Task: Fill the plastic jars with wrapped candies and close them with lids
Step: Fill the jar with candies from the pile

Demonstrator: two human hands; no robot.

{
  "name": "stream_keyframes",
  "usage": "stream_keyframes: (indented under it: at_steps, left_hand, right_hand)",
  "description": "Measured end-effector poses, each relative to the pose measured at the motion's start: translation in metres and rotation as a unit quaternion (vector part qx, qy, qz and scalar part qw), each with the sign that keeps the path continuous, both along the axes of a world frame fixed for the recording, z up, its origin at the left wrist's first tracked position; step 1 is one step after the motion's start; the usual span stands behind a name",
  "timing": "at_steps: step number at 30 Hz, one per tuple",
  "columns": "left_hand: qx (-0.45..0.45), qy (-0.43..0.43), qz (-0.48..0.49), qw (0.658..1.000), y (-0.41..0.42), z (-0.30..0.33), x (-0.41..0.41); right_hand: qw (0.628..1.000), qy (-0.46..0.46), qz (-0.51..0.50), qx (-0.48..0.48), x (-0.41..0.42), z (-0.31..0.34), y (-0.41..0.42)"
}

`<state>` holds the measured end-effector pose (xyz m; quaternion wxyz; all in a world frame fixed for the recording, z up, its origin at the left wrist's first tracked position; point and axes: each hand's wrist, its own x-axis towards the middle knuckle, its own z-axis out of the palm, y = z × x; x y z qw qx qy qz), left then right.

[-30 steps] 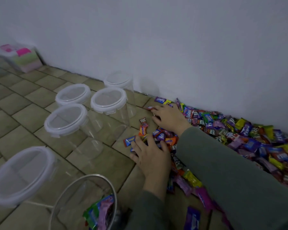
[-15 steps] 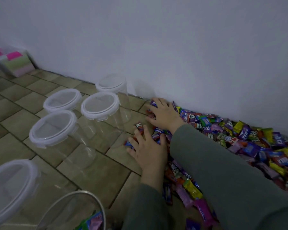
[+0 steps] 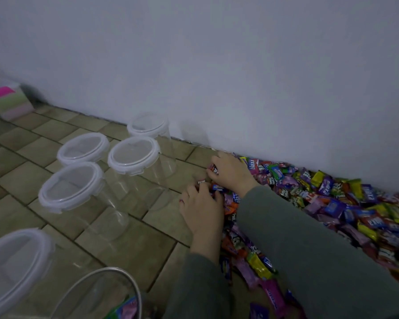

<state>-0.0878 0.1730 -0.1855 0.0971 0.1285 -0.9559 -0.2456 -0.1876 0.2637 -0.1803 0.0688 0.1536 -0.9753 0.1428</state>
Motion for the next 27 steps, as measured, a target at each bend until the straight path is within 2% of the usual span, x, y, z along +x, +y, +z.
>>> stream_keyframes:
  at_steps: [8, 11, 14, 16, 20, 27]
  left_hand:
    - [0.012, -0.06, -0.032, 0.998, 0.006, 0.018, 0.013]
    - [0.053, -0.073, -0.051, 0.995, 0.01, 0.026, 0.021]
    - [0.141, -0.076, -0.057, 0.986, 0.015, 0.032, 0.035]
    - [0.175, -0.065, -0.065, 0.98, 0.016, 0.036, 0.046]
    - [0.173, -0.034, -0.075, 0.982, 0.02, 0.055, 0.066]
    - [0.203, 0.059, -0.143, 0.967, 0.026, 0.087, 0.097]
  right_hand:
    - [0.996, -0.043, -0.044, 0.064, 0.029, 0.018, 0.003]
    - [0.994, -0.066, -0.059, 0.062, 0.048, 0.027, 0.008]
    - [0.992, -0.079, -0.083, 0.053, 0.07, 0.038, 0.015]
    - [0.991, -0.071, -0.109, 0.017, 0.083, 0.045, 0.022]
    - [0.982, -0.04, -0.16, -0.094, 0.112, 0.06, 0.039]
    - [0.929, -0.006, -0.239, -0.283, 0.163, 0.085, 0.046]
